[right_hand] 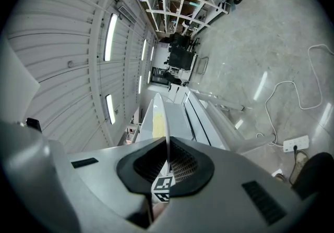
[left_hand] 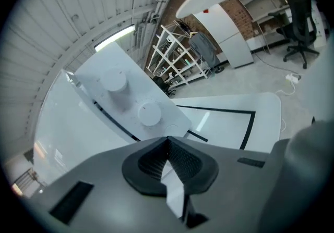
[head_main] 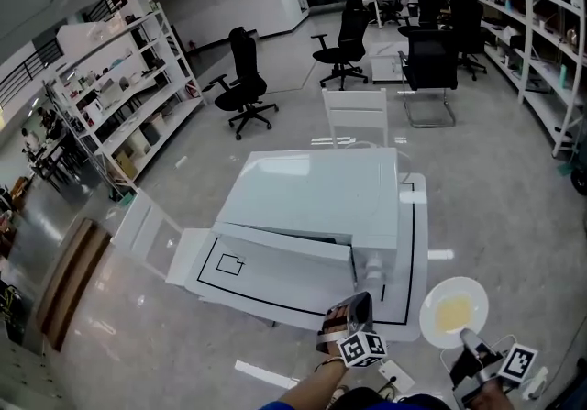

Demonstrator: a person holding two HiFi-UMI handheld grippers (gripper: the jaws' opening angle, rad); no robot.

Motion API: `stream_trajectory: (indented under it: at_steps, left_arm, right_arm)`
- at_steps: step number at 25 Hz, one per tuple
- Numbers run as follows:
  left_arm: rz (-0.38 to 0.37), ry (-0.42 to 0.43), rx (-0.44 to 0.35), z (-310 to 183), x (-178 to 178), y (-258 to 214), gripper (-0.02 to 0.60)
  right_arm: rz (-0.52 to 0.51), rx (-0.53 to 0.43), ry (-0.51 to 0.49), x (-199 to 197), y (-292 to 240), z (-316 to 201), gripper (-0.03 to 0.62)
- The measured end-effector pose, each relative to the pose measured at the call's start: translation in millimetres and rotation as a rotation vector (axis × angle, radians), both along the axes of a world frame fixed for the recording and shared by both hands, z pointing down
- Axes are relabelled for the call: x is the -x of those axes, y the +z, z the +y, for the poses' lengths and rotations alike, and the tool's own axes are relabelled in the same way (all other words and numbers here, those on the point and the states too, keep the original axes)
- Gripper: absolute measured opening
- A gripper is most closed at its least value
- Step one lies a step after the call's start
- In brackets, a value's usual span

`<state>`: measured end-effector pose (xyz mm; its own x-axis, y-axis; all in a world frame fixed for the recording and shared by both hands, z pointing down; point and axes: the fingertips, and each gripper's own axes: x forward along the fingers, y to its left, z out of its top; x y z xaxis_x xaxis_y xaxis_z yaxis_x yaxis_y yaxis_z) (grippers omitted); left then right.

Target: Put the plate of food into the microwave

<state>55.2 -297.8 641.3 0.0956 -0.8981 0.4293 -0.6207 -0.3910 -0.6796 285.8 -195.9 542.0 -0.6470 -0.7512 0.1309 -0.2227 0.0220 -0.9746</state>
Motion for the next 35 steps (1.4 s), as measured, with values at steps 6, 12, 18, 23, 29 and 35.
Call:
stream_trajectory:
  at_steps: [6, 12, 18, 23, 29, 35]
  left_arm:
    - [0.185, -0.019, -0.028, 13, 11, -34, -0.015]
    - [0.216, -0.028, -0.064, 15, 29, -58, -0.015]
    - [0.228, -0.023, -0.127, 14, 48, -88, -0.015]
    - [0.232, -0.008, -0.208, 8, 62, -122, -0.015]
    - [0.219, 0.037, -0.310, 0, 73, -168, -0.014]
    - [0.219, 0.127, -0.325, -2, 67, -188, 0.086]
  right_arm:
    - [-0.016, 0.016, -0.034, 21, 8, 2, 0.009]
    - [-0.035, 0.028, -0.059, 42, 11, 2, 0.009]
    - [-0.042, 0.026, -0.070, 59, 13, 4, 0.009]
    - [-0.050, 0.025, -0.074, 71, 13, 3, 0.009]
    - [-0.059, 0.018, -0.068, 80, 10, 9, 0.009]
    - [-0.066, 0.018, -0.046, 79, 13, 12, 0.009]
